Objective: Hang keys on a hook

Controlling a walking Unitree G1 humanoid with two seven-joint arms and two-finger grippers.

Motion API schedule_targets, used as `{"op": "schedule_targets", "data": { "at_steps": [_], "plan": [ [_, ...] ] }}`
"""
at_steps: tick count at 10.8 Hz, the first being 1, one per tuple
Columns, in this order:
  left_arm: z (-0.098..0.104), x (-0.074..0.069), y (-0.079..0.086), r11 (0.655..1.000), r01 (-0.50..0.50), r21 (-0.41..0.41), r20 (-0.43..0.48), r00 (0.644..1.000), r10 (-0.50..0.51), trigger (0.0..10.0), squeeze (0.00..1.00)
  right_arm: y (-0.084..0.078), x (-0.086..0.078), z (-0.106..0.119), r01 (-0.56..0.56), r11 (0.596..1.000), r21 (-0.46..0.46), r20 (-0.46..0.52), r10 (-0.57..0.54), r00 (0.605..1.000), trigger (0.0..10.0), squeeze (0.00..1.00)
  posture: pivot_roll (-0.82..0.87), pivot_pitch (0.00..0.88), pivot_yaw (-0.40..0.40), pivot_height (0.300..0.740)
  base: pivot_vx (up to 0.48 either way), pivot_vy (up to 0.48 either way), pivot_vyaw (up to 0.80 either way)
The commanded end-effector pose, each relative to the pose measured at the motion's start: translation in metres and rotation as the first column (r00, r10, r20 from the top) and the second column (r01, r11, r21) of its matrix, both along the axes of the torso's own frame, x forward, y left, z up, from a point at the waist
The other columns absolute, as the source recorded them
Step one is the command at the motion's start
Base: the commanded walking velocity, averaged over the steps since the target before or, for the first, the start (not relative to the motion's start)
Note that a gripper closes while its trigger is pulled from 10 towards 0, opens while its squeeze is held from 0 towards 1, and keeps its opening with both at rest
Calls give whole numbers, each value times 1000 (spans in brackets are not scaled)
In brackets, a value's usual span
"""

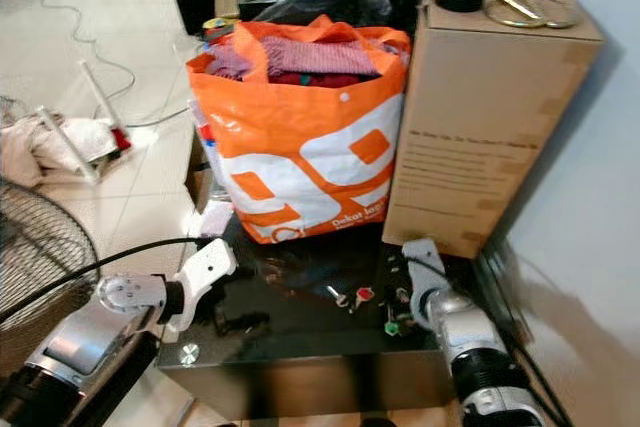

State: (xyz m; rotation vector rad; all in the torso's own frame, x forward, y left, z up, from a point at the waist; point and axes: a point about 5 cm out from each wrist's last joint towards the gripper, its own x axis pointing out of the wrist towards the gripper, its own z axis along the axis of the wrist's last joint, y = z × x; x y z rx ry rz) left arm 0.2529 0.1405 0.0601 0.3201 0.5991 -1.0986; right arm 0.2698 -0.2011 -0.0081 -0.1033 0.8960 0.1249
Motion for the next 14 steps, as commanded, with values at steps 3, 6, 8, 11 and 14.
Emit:
{"op": "schedule_targets", "data": {
  "at_steps": [3, 6, 8, 11, 14],
  "plan": [
    [7, 6, 2, 1000, 23, -5, -4, 1000, -23, 10000, 0, 6, 7, 6, 15, 995, 100, 35, -18, 999, 10000, 0, -208, 0, 71, 740, 0, 0, 0],
    [6, 6, 3, 1000, 30, -2, -15, 999, -30, 10000, 0, -9, 7, 11, 8, 997, 73, 69, -13, 998, 6824, 0, -216, 0, 67, 740, 0, 0, 0],
    [7, 8, 2, 999, 32, -6, -17, 999, -32, 10000, 0, -11, 7, 11, -9, 999, 48, 60, 7, 998, 0, 0, -217, 0, 62, 740, 0, 0, 0],
    [6, 6, 2, 999, 37, -8, -25, 999, -37, 10000, 0, -9, 3, 6, -53, 998, 20, 14, 53, 998, 0, 0, -217, 0, 62, 740, 0, 0, 0],
    [7, 9, 3, 1000, 30, -3, -23, 999, -30, 10000, 0, -15, 0, 4, -59, 998, -9, -30, 59, 998, 0, 0, -219, 0, 59, 740, 0, 0, 0]
  ]
}}
